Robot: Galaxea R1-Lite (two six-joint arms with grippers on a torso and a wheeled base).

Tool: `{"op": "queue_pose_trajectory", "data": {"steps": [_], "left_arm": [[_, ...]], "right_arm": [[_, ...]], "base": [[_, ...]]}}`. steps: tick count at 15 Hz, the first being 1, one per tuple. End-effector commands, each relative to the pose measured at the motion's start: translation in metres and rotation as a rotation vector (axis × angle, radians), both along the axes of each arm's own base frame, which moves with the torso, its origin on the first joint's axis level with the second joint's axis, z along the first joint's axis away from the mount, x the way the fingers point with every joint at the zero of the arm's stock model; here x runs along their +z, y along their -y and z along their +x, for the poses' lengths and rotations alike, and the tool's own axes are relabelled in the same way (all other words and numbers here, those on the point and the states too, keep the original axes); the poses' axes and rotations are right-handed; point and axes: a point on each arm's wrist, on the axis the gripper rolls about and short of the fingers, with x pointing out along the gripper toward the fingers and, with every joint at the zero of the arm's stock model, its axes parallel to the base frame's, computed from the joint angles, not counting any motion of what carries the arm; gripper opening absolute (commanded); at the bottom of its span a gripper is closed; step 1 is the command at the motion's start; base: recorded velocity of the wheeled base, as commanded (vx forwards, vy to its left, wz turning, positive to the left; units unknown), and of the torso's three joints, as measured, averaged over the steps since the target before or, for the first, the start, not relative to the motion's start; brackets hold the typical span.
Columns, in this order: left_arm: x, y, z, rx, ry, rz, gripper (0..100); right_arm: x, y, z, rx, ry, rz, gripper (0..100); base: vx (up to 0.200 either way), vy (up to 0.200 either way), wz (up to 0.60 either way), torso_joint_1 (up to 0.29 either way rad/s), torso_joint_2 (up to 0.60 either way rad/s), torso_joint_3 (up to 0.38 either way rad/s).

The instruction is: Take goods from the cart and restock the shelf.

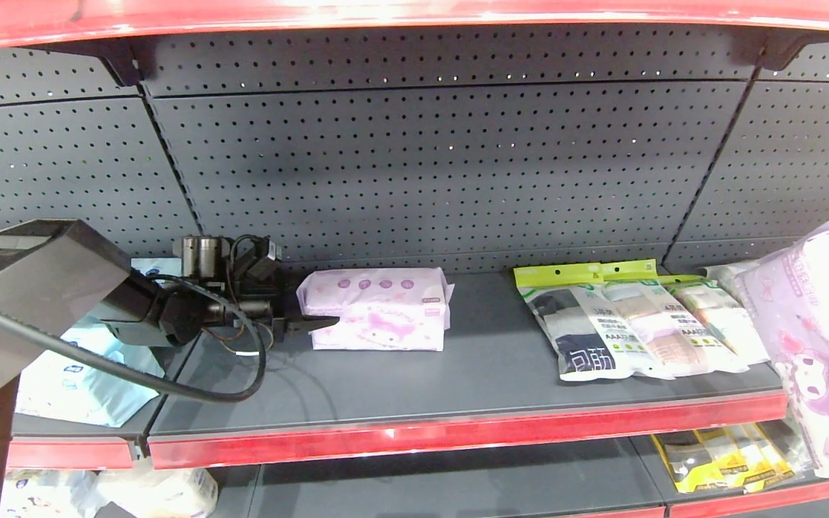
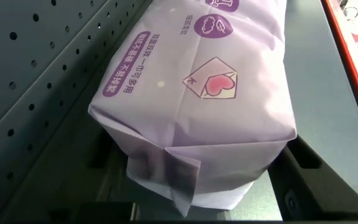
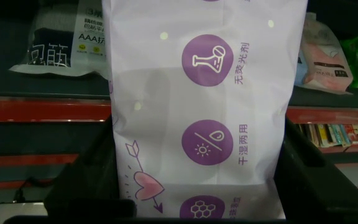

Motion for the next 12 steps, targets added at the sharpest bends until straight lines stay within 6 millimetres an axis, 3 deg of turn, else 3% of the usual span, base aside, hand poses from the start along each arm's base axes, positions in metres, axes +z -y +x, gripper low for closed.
{"op": "queue_pose_trajectory", "data": {"steps": [1,4,12], "left_arm": [[0.008,-0.001,-0.002,-0.003,0.004,-0.01,0],[0.022,-0.001,-0.005,0.001,-0.003,-0.026,0],[0.025,-0.004,-0.039,-0.005,-0.066,-0.03,0]], "right_arm": [[0.0,0.0,0.001,0.001,-0.006,0.0,0],[-0.001,0.0,0.0,-0.001,-0.002,0.001,0],[-0.001,0.0,0.001,0.002,-0.005,0.004,0]], "base": [[0.0,0.0,0.0,0.0,0.0,0.0],[0.0,0.0,0.0,0.0,0.0,0.0],[0.0,0.0,0.0,0.0,0.0,0.0]]}}
